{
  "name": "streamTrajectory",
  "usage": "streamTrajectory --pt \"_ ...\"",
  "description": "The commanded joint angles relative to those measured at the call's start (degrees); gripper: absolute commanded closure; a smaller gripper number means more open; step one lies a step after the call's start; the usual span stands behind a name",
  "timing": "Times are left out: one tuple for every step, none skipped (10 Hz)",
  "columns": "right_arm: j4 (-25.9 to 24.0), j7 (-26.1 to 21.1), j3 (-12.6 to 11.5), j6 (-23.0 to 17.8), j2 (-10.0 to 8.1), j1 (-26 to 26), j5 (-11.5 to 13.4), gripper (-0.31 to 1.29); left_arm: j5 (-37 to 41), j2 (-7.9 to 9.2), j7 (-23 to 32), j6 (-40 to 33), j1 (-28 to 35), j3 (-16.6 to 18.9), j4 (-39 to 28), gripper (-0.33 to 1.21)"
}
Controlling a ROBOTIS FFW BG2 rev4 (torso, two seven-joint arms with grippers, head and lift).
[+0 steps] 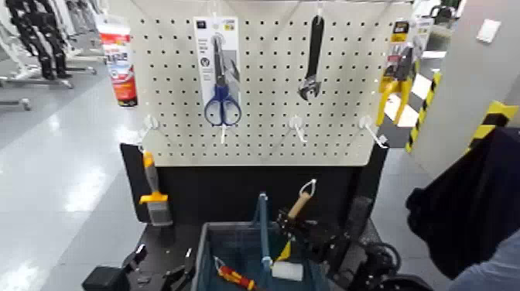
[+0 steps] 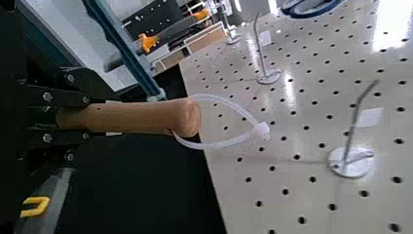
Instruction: Put the tool with the wooden handle into the crate.
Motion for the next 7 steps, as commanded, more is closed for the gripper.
streamTrajectory --pt "1.8 -0.8 2.0 0.9 0.02 -0.8 0.7 1.24 0.0 0.00 0.0 0.0 0.0 0.0 0.1 0.13" --pt "1.5 -1.0 2.5 2.3 -0.07 -1.3 1.9 1.24 0.0 0.00 0.0 0.0 0.0 -0.1 0.1 0.13" --pt "1.5 -1.1 2.7 2.7 -0.07 -1.4 1.9 1.21 0.0 0.00 0.0 0.0 -0.1 -0.1 0.1 0.13" --pt "1.4 -1.1 2.6 2.7 -0.16 -1.3 2.0 1.13 0.0 0.00 0.0 -0.1 0.0 0.0 0.1 0.13" --pt "0.7 -1.0 2.2 3.2 -0.25 -1.3 3.1 0.79 0.0 0.00 0.0 -0.1 0.0 0.0 0.1 0.13" --pt "-0.4 -0.7 1.6 4.2 -0.33 -1.3 4.5 0.51 0.0 0.00 0.0 -0.1 0.0 0.0 0.1 0.13" --pt "-1.8 -0.2 0.7 5.1 -0.42 -1.2 5.8 0.29 0.0 0.00 0.0 -0.1 0.0 0.0 0.1 0.13"
